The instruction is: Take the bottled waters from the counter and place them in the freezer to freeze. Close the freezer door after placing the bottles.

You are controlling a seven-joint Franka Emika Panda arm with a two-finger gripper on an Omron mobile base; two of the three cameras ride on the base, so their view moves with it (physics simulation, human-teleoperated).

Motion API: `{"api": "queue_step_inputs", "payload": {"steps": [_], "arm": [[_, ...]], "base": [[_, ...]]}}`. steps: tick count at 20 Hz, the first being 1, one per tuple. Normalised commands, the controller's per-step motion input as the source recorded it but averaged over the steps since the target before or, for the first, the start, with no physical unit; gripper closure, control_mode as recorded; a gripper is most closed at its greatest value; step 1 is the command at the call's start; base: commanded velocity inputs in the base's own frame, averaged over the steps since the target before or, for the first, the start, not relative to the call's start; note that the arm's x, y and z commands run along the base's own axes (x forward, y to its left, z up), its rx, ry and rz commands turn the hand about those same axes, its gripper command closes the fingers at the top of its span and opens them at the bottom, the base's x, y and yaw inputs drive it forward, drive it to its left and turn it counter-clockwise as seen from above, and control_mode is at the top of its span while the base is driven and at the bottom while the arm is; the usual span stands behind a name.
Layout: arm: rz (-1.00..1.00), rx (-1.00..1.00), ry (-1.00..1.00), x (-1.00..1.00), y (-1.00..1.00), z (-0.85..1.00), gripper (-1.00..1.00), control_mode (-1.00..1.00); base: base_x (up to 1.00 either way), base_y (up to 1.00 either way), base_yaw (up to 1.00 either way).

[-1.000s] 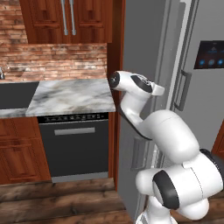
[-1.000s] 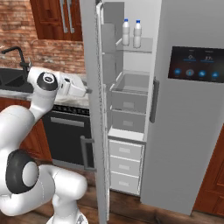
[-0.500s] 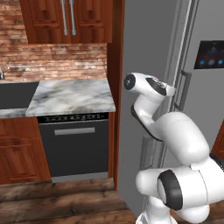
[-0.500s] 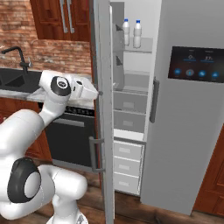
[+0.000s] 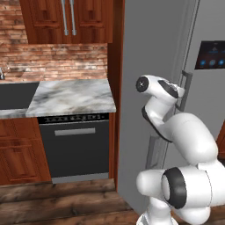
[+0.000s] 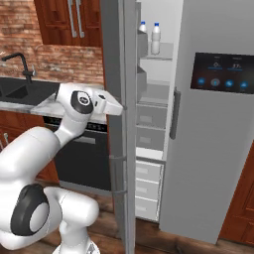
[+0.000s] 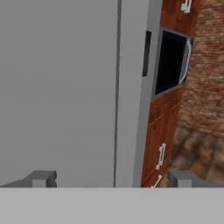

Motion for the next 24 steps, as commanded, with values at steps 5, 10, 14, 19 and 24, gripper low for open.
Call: {"api": "queue_step_inputs", "payload": {"steps": [5, 10, 14, 19, 24], "arm": [[0.01, 0.00, 0.00, 0.14, -0.41, -0.13, -1.00, -1.00], [0.00, 0.00, 0.00, 0.18, -0.41, -0.12, -1.00, -1.00], [0.00, 0.00, 0.00, 0.23, -0.44, -0.17, -1.00, -1.00], [0.02, 0.00, 0.00, 0.10, -0.43, -0.18, -1.00, -1.00], [0.04, 0.00, 0.00, 0.05, -0.44, -0.15, -1.00, -1.00]], "base": [[0.00, 0.00, 0.00], [0.00, 0.00, 0.00], [0.00, 0.00, 0.00], [0.00, 0.00, 0.00], [0.00, 0.00, 0.00]]}}
